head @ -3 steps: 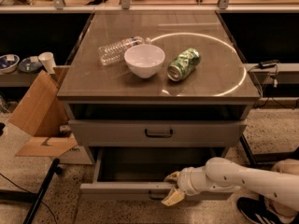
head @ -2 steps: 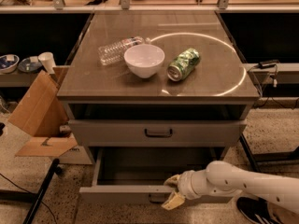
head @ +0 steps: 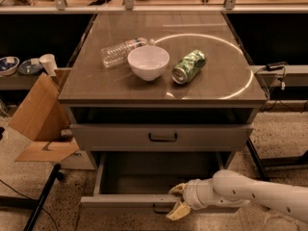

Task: Open middle drawer

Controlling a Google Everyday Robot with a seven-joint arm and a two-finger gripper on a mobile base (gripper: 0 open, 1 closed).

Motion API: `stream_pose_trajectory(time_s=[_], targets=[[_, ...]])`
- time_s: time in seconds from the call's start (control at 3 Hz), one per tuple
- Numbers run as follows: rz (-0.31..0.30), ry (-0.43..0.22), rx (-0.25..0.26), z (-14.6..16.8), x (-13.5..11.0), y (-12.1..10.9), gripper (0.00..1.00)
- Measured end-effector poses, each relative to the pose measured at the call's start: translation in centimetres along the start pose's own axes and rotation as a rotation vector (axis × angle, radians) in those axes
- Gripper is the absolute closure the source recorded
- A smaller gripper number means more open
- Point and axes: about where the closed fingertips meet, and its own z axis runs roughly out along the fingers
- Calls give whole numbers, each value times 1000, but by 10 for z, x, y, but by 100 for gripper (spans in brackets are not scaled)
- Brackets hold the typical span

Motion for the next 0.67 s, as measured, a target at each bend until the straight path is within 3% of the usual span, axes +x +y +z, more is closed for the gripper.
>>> stream_pose_trajectory(time_s=[0.67], targets=[[-7,-3,2,-2,-2,7,59]])
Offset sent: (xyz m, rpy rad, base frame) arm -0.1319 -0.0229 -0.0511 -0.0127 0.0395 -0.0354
